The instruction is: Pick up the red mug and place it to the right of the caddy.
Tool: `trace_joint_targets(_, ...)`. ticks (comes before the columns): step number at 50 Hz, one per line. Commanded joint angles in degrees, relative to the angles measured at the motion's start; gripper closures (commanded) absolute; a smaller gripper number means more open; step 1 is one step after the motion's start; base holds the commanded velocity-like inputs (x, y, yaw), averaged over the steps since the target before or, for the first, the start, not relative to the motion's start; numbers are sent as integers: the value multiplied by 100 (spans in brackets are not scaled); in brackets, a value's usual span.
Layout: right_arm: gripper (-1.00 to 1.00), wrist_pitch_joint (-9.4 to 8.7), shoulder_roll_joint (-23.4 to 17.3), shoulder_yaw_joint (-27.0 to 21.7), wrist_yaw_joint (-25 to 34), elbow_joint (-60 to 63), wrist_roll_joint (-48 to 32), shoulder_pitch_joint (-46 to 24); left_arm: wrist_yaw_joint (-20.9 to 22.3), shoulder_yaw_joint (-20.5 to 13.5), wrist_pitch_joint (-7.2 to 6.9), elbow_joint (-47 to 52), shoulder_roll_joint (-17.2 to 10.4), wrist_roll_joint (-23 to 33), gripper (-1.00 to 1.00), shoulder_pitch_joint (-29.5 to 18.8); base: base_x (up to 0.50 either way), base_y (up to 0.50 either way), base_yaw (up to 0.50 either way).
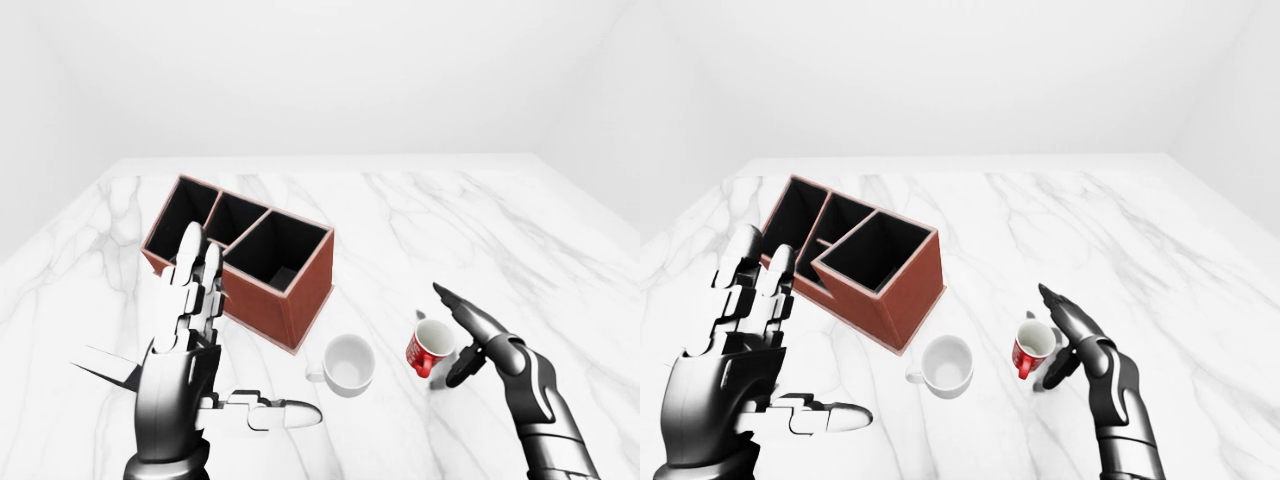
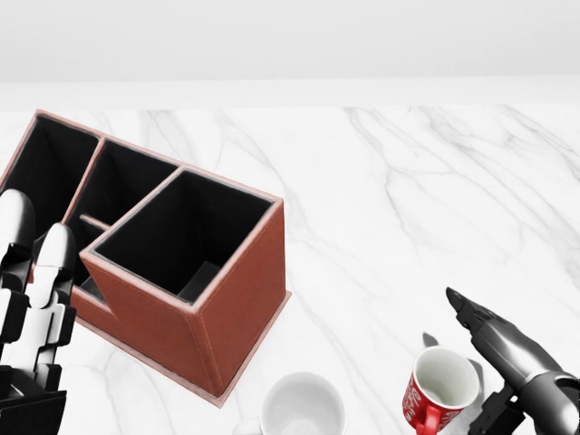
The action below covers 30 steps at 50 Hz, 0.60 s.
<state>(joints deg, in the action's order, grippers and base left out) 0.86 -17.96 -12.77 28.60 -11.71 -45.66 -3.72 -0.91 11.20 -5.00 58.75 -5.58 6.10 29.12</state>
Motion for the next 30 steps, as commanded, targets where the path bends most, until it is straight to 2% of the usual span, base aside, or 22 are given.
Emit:
trace_joint_targets(1,-100,-24,-9,131,-95,-199,-114,-100,19,-21,0,23,11,-12,-100,-10,0,0,0)
trace_joint_targets(18,-100,-222,66,286,53,39,-404,-195,-29,41,0,-12,-18,14,-100,-10,0,0,0)
trace_joint_targets(30,-100,-142,116,361,-39,-116,-483,-220,23,-21,0,-6,25,-10,-100,-32,0,0,0)
